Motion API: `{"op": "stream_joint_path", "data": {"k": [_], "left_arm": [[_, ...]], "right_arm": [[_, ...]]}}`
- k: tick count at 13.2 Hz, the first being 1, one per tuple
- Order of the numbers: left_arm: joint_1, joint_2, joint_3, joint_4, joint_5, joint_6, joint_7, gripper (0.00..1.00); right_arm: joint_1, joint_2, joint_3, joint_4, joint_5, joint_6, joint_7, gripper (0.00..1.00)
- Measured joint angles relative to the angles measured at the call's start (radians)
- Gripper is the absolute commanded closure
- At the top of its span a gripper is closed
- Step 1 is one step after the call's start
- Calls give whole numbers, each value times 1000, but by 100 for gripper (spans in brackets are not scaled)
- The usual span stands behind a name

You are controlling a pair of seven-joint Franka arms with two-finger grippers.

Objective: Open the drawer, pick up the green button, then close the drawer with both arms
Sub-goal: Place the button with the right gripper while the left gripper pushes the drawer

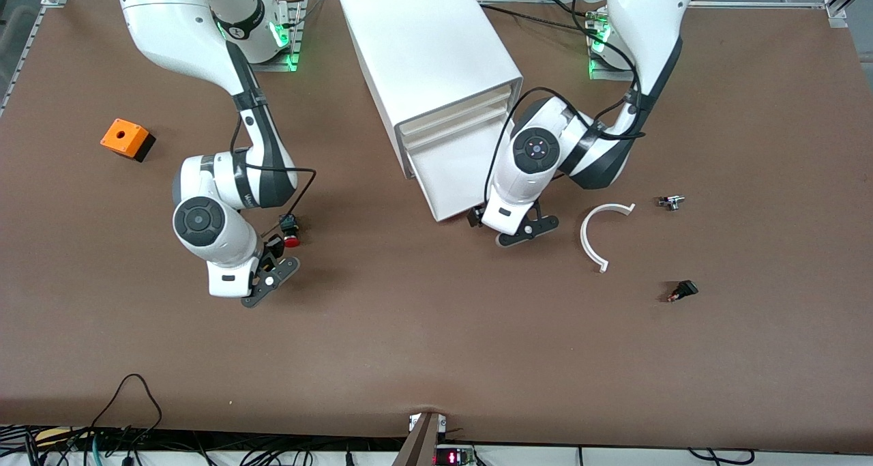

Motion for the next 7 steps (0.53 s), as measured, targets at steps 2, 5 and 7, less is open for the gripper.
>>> {"op": "stream_joint_path", "data": {"k": [2,5,7], "left_arm": [[-20,16,2,0,0,15,-2,0],[-34,33,9,0,0,19,-5,0],[-34,38,12,-1,0,19,-10,0]], "right_arm": [[-31,3,24,-26,0,29,-28,90],[-90,19,68,-63,0,100,-58,88],[-102,45,75,-78,0,160,-61,86]]}}
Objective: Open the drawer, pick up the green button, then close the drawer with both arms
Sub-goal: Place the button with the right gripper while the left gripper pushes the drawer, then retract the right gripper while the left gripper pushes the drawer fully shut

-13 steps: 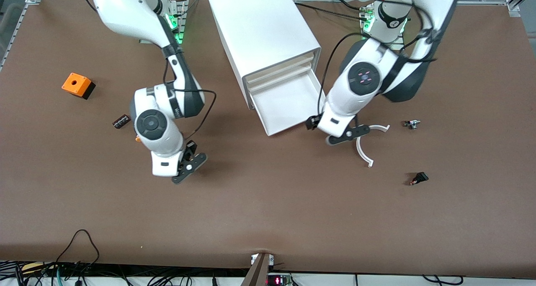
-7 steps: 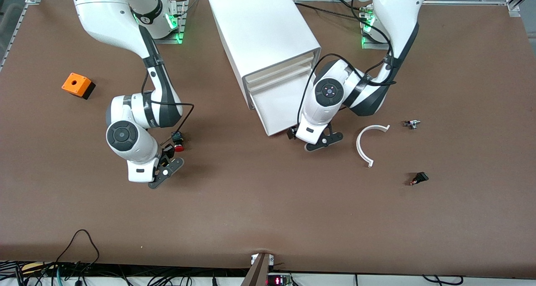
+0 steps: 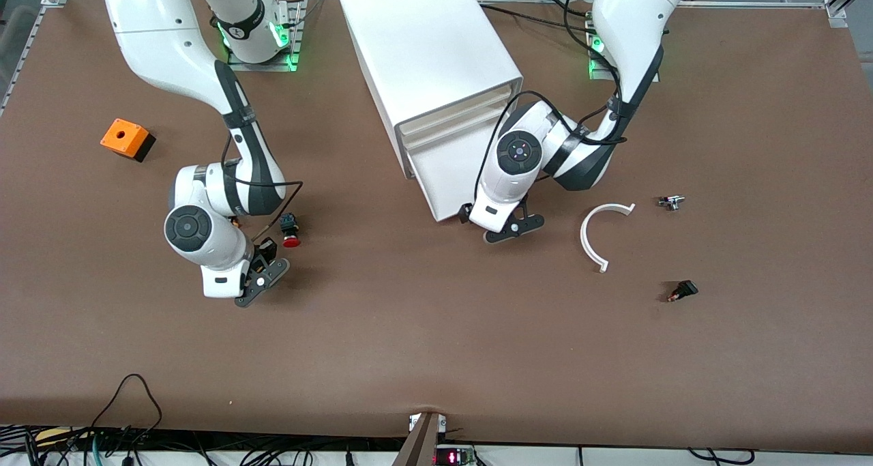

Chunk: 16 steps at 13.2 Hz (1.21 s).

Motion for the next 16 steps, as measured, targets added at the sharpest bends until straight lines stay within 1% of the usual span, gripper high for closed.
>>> {"op": "stream_joint_path", "data": {"k": [1,2,3,4,5,6,9,13,16], "left_arm": [[0,3,1,-2,0,0,-9,0],[-1,8,0,-5,0,0,-20,0],[-5,15,0,-7,0,0,-26,0],[-10,21,0,-10,0,0,-32,0],[-15,23,-1,-15,0,-1,-44,0],[-19,23,-4,-19,0,-1,-63,0],[-21,23,-36,-21,0,-4,-133,0],[-23,23,-101,-31,-3,-32,-177,0],[-24,23,-144,-42,-10,-63,-184,0]], "right_arm": [[-1,13,1,-11,0,37,0,83],[-1,22,1,-20,0,66,-1,75],[-2,18,2,-25,0,71,-5,61],[-2,17,2,-25,0,71,-6,51],[-2,19,2,-26,0,75,-7,5],[-2,22,3,-26,0,81,-7,0],[-2,12,5,-17,0,54,-7,0],[-2,-55,5,17,22,-60,-7,0],[-3,-104,5,58,26,-179,-7,0]]}}
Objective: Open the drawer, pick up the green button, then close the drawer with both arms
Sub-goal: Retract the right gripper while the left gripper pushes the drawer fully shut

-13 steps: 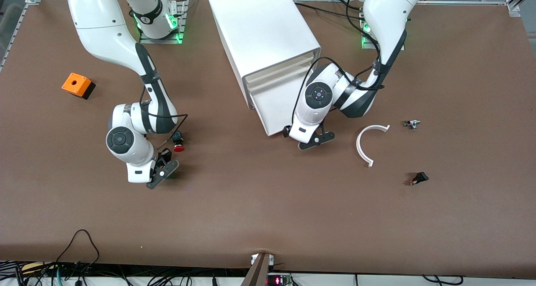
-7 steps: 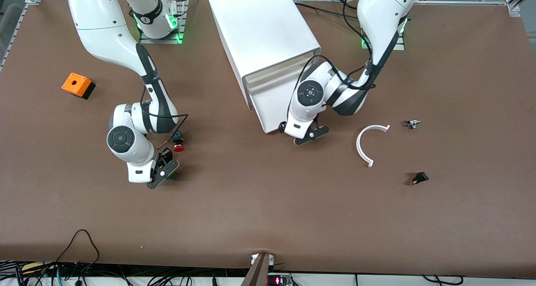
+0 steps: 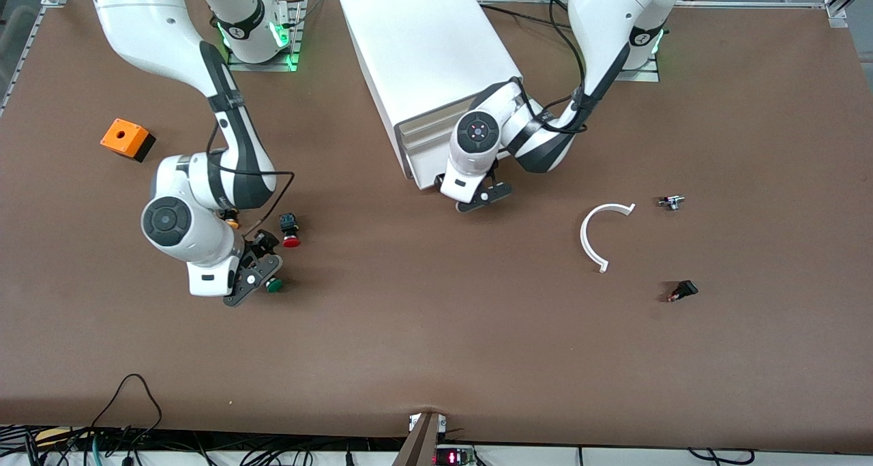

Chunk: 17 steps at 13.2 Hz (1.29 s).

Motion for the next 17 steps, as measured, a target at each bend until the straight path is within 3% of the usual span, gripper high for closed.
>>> {"op": "stream_joint_path", "data": {"k": [6,10,17], "left_arm": [[-1,0,-53,-27,-41,-36,-8,0],[-1,0,-63,-32,-77,-36,-8,0],[4,-1,-64,-15,-79,-74,-7,0]], "right_arm": [[-6,-111,-5,73,22,-222,10,0],[-7,-168,-3,148,67,-406,193,0],[-102,-251,-1,182,42,-477,305,0]]}}
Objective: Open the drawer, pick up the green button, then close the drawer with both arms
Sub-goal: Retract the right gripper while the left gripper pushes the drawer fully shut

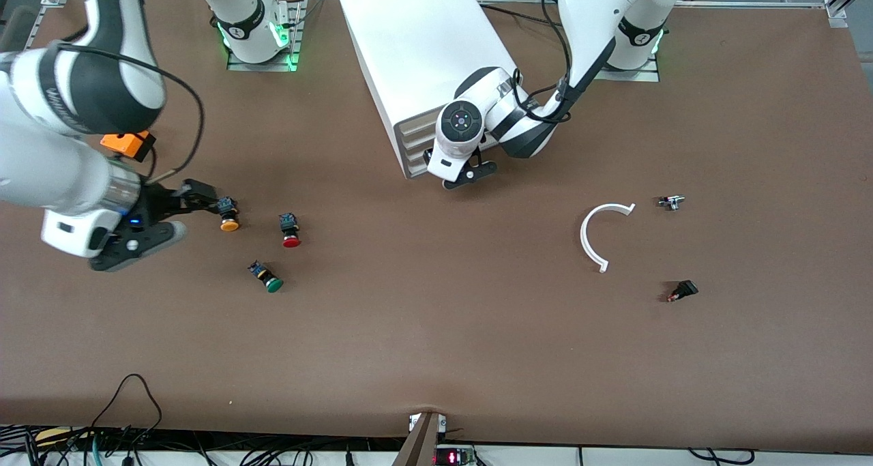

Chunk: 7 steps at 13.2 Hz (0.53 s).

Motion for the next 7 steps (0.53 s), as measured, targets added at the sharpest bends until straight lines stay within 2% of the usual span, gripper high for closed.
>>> {"op": "stream_joint_path", "data": {"k": [3,7], "left_arm": [[6,-13,23,87,0,-117,1,0],[13,-35,122,284,0,-382,101,0]], "right_arm": [[-85,-49,64,0,-38,-22,0,0],[-216,-142,145,-48,-46,-47,0,0]]}}
